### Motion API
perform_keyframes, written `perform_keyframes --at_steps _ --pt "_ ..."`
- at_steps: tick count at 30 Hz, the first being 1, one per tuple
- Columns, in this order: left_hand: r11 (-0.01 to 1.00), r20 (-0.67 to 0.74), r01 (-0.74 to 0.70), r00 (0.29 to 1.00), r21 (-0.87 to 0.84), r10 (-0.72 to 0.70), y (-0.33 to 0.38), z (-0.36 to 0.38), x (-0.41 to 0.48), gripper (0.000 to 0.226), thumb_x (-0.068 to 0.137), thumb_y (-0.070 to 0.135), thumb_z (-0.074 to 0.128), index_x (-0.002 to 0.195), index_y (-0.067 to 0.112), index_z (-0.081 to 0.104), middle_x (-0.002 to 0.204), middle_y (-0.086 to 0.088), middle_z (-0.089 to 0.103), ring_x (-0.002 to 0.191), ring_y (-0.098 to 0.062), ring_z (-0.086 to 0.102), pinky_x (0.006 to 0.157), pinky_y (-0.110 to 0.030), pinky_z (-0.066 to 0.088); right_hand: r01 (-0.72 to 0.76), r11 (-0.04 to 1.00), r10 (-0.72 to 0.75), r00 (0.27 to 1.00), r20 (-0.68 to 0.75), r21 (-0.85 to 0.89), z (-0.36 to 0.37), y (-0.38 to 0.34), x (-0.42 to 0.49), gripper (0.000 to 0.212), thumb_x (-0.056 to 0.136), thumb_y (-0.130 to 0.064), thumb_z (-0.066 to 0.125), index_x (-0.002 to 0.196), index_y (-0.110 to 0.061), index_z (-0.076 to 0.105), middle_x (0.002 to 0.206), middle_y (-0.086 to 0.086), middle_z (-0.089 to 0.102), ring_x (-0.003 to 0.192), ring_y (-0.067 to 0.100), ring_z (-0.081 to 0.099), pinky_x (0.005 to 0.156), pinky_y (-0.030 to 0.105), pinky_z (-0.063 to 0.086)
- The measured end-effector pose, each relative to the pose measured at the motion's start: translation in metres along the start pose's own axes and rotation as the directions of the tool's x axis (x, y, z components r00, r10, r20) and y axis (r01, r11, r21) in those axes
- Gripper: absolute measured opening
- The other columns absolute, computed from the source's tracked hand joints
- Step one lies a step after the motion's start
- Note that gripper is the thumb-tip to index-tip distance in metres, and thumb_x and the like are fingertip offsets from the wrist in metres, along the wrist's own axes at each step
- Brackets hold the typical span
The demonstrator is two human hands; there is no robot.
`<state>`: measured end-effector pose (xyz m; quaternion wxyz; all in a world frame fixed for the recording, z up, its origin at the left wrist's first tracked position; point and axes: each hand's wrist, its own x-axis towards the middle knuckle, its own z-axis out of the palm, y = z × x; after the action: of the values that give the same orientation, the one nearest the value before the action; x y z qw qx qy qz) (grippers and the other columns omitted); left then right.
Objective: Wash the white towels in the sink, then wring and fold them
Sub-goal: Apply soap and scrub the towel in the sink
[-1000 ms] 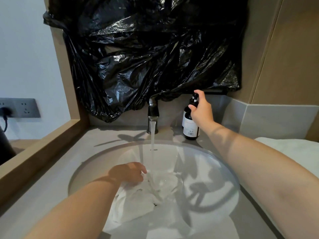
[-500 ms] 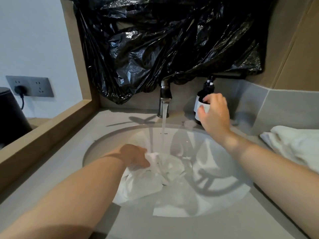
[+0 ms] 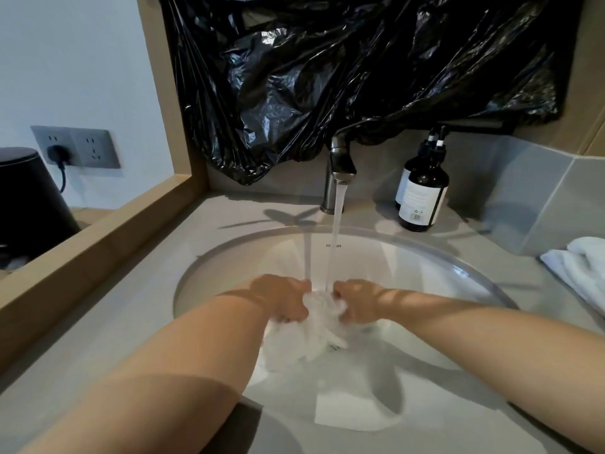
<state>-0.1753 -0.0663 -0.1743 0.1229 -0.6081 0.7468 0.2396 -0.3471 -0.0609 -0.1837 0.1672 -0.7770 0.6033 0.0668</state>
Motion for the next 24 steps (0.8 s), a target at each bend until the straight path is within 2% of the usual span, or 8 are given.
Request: perform_keyframes --at_steps 3,6,8,11,13,18,22,24 --pt "0.926 -0.112 -0.045 0.994 -0.375 0.003 0.013 -0.011 -0.002 0.028 0.093 0.01 0.048 0.12 0.011 0.056 0.102 -0.007 0.056 0.09 -0.02 0.051 0.065 -0.023 0.041 -0.204 0.748 0.249 0.968 0.019 0.631 -0.018 0.009 -0.003 0.006 0.088 -0.014 0.063 0.085 -0.009 0.06 0.088 0.01 0.059 0.079 0.025 0.056 0.064 0.027 0.044" --pt "0.573 -0.102 -0.064 0.994 -0.817 -0.034 0.014 -0.021 -0.012 0.019 0.091 0.02 0.048 0.104 0.011 0.059 0.1 -0.013 0.058 0.091 -0.026 0.055 0.082 -0.031 0.046 -0.231 0.435 0.375 0.925 0.058 0.87 -0.036 0.007 -0.012 0.009 0.09 -0.018 0.055 0.086 -0.009 0.056 0.093 0.014 0.059 0.085 0.029 0.056 0.076 0.035 0.044" --pt "0.311 -0.1 -0.086 0.995 -0.946 -0.028 0.015 -0.026 -0.016 0.038 0.088 0.043 0.05 0.099 0.009 0.063 0.095 -0.016 0.062 0.089 -0.03 0.06 0.082 -0.034 0.049 -0.156 0.408 0.397 0.917 -0.021 0.9 -0.045 -0.003 -0.02 0.022 0.093 -0.03 0.051 0.102 -0.01 0.055 0.105 0.013 0.06 0.094 0.031 0.058 0.081 0.034 0.044" --pt "0.101 -0.121 -0.114 0.99 -0.988 -0.069 0.031 -0.03 -0.021 0.059 0.097 0.055 0.038 0.087 0.004 0.066 0.072 -0.012 0.069 0.076 -0.032 0.064 0.071 -0.032 0.05 -0.065 0.582 0.368 0.91 -0.192 0.811 -0.04 -0.023 -0.03 0.023 0.099 -0.035 0.038 0.103 -0.016 0.048 0.115 0.011 0.053 0.103 0.03 0.056 0.084 0.033 0.041" --pt "0.071 -0.132 -0.128 0.989 -0.989 -0.061 0.043 -0.028 -0.028 0.041 0.101 0.039 0.046 0.084 0.007 0.065 0.069 -0.008 0.064 0.07 -0.025 0.06 0.077 -0.032 0.048 -0.041 0.647 0.368 0.891 -0.264 0.762 -0.03 -0.035 -0.035 0.029 0.101 -0.04 0.032 0.11 -0.015 0.044 0.105 0.007 0.054 0.095 0.028 0.054 0.078 0.032 0.04" --pt "0.362 -0.137 -0.094 0.986 -0.927 -0.097 0.046 -0.024 -0.045 0.018 0.095 0.024 0.061 0.094 0.008 0.069 0.09 -0.007 0.07 0.084 -0.023 0.065 0.09 -0.033 0.05 -0.037 0.646 0.303 0.929 -0.212 0.762 -0.033 -0.026 -0.023 0.037 0.102 -0.035 0.035 0.104 -0.008 0.06 0.103 0.014 0.064 0.095 0.031 0.06 0.091 0.035 0.045" --pt "0.287 -0.19 -0.12 0.955 -0.95 -0.228 0.048 -0.032 -0.045 0.023 0.1 0.016 0.05 0.081 0.009 0.06 0.083 -0.01 0.061 0.077 -0.025 0.058 0.074 -0.03 0.05 -0.082 0.483 0.453 0.875 -0.169 0.872 -0.053 -0.008 -0.022 0.05 0.103 -0.04 0.036 0.129 -0.002 0.054 0.129 0.014 0.056 0.12 0.031 0.052 0.101 0.032 0.035" --pt "0.218 -0.177 -0.118 0.945 -0.969 -0.275 0.053 -0.034 -0.042 0.024 0.1 0.016 0.047 0.083 0.008 0.06 0.083 -0.013 0.063 0.077 -0.028 0.06 0.079 -0.036 0.054 -0.029 0.485 0.446 0.868 -0.219 0.874 -0.057 -0.013 -0.024 0.046 0.102 -0.04 0.037 0.123 -0.004 0.056 0.125 0.013 0.057 0.116 0.032 0.053 0.097 0.033 0.037"
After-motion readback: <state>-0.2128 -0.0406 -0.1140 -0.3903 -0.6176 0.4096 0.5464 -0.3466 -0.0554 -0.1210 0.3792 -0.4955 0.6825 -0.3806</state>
